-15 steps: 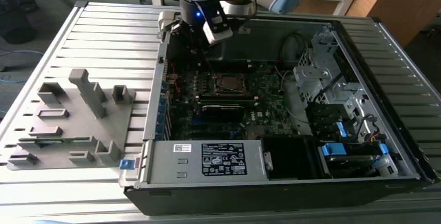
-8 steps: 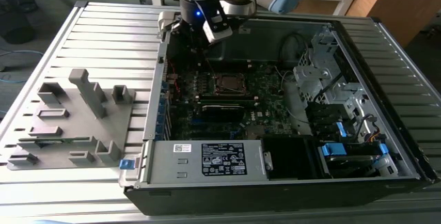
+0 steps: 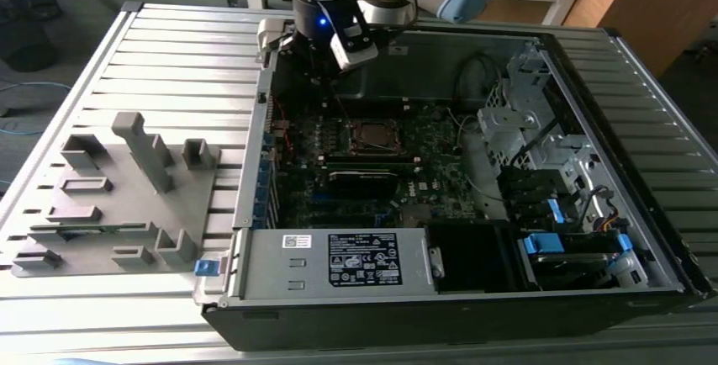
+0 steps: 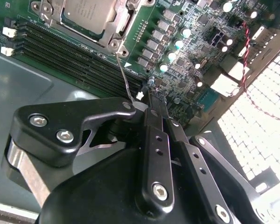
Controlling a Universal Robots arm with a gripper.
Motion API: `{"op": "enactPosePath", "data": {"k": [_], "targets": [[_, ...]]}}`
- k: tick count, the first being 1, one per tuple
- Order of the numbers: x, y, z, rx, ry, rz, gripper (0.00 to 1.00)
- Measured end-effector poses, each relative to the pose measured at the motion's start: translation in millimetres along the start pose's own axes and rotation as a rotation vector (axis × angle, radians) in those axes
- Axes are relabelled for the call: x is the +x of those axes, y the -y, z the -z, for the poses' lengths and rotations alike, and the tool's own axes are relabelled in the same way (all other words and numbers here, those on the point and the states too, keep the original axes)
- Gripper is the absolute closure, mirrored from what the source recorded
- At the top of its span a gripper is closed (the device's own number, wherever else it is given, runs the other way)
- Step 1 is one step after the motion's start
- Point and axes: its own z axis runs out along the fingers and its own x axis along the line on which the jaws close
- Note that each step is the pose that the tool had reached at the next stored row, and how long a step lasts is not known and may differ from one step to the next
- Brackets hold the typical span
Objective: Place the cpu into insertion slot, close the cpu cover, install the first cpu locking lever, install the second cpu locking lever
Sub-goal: 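Install the first cpu locking lever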
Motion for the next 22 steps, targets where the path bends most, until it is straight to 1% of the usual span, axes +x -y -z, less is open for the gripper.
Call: {"op": "enactPosePath", "data": {"k": [13, 22], "targets": [[-0.9, -4.0, -0.5, -0.0003, 0.0000, 0.000, 0.89], [-8.6, -4.5, -0.7, -0.0003, 0.0000, 0.000, 0.89]]}}
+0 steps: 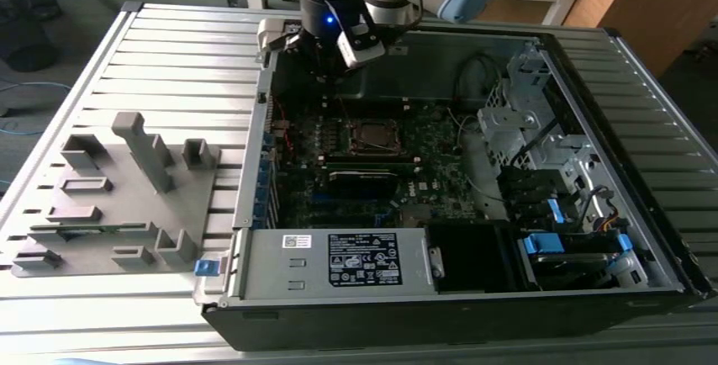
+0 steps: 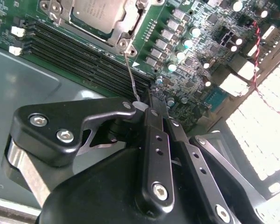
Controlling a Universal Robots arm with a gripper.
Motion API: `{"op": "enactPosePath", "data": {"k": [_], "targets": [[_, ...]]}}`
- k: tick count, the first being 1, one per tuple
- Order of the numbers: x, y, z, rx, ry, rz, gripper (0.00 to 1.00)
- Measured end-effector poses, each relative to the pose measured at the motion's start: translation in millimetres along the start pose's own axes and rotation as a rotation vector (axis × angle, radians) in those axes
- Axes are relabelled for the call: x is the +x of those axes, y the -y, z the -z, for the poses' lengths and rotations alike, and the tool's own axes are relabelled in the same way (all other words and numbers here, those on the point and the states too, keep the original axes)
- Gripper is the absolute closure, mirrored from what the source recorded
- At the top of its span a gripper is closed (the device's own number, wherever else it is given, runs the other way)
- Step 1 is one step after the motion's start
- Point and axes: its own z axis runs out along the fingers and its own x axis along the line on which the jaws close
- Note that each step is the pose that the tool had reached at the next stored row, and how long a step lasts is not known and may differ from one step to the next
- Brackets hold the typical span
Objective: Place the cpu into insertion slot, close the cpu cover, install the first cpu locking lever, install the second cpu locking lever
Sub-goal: 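Install the first cpu locking lever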
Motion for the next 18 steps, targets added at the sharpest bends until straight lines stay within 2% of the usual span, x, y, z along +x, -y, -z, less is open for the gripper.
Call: {"op": "enactPosePath", "data": {"k": [18], "targets": [[-22.8, -0.9, -0.7, 0.0000, 0.0000, 0.000, 0.89]]}}
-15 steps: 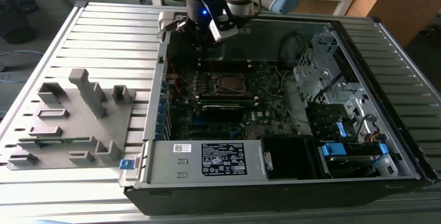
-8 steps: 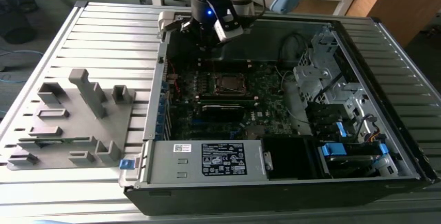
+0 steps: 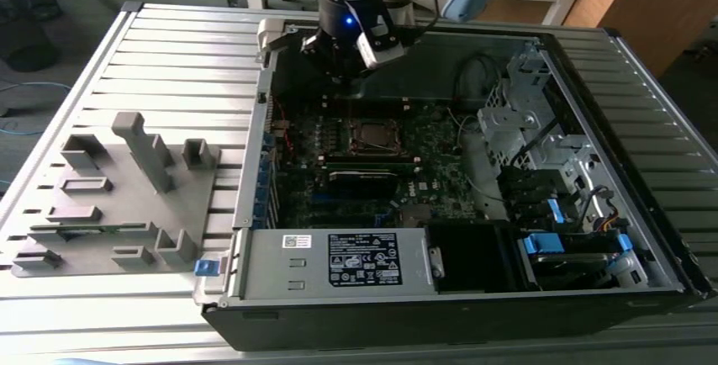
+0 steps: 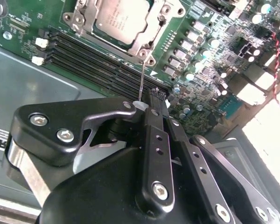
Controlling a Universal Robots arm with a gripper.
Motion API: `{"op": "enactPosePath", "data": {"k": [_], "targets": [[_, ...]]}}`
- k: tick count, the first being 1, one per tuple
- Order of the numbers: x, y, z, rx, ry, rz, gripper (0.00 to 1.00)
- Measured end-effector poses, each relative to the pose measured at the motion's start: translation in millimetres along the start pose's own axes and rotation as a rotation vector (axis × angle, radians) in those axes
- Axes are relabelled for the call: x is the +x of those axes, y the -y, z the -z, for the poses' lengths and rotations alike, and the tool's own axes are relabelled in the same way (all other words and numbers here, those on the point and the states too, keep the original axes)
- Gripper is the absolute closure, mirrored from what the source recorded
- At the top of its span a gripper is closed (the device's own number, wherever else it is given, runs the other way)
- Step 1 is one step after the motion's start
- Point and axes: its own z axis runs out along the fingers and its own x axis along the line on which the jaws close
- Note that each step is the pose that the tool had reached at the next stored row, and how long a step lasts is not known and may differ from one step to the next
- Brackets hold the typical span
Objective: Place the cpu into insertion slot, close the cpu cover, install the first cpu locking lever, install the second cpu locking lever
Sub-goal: 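Install the first cpu locking lever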
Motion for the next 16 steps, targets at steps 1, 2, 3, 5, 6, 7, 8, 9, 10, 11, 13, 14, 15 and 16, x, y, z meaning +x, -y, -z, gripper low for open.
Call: {"op": "enactPosePath", "data": {"k": [1, 2, 3, 5, 6, 7, 8, 9, 10, 11, 13, 14, 15, 16], "targets": [[-1.2, 0.0, -0.1, -0.0001, 0.0000, 0.000, 0.89], [-2.5, -0.1, -0.1, 0.0000, 0.0000, 0.000, 0.89], [-3.7, -0.1, -0.2, 0.0000, 0.0000, 0.000, 0.89], [-6.5, -0.2, -0.3, 0.0000, 0.0000, 0.000, 0.89], [-7.6, -0.3, -0.3, 0.0000, -0.0001, 0.000, 0.89], [-8.5, -0.3, -0.3, 0.0001, -0.0001, 0.000, 0.89], [-8.9, -0.3, -0.4, 0.0001, -0.0001, 0.000, 0.89], [-9.0, -0.3, -0.4, 0.0000, 0.0000, 0.000, 0.89], [-9.0, -0.3, -0.4, 0.0000, 0.0000, 0.000, 0.89], [-9.1, -0.3, -0.5, -0.0001, 0.0001, 0.000, 0.89], [-9.1, -0.3, -0.4, -0.0009, 0.0000, 0.000, 0.89], [-9.2, -0.3, -0.4, -0.0055, -0.0003, 0.000, 0.89], [-9.2, -0.1, -0.4, -0.0122, -0.0005, 0.000, 0.89], [-9.1, 0.2, -0.4, -0.0191, -0.0007, -0.001, 0.89]]}}
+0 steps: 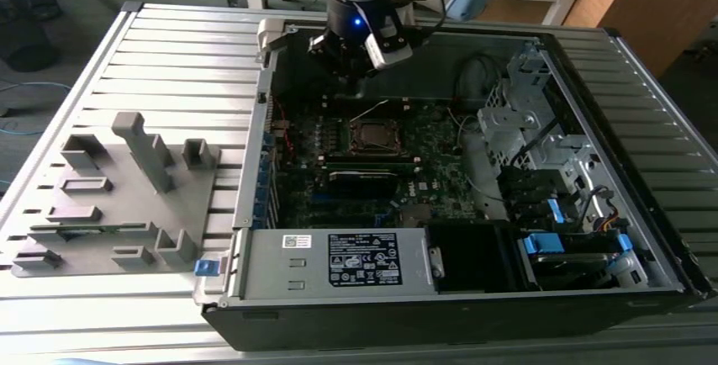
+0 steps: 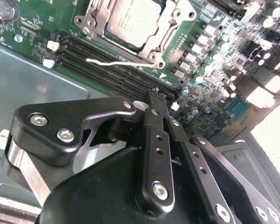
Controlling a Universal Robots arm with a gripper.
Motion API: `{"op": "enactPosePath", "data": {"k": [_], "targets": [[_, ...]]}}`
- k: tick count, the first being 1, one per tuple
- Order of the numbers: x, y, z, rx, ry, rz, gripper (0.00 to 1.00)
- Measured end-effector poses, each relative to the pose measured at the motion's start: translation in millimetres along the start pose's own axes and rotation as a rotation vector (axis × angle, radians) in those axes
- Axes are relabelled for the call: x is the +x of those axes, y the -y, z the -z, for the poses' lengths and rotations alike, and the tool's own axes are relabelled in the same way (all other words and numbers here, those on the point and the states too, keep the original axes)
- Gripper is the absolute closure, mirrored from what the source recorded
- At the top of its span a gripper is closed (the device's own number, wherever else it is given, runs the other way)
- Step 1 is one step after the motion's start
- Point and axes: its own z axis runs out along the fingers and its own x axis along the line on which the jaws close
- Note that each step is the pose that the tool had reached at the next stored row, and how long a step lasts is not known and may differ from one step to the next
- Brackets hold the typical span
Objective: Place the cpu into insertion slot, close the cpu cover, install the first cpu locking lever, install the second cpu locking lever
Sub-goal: 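Install the first cpu locking lever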
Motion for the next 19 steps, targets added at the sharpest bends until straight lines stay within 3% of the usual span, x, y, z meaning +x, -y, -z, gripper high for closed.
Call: {"op": "enactPosePath", "data": {"k": [2, 9, 15, 16, 19], "targets": [[-0.1, 1.1, 0.1, -0.0120, -0.0005, 0.000, 0.89], [-0.2, 6.3, 0.6, -0.0415, -0.0017, -0.001, 0.89], [-0.5, 11.0, 1.1, -0.0794, -0.0031, -0.002, 0.89], [-0.5, 11.5, 1.1, -0.0837, -0.0033, -0.002, 0.89], [-0.5, 11.6, 0.5, -0.0854, -0.0031, -0.002, 0.89]]}}
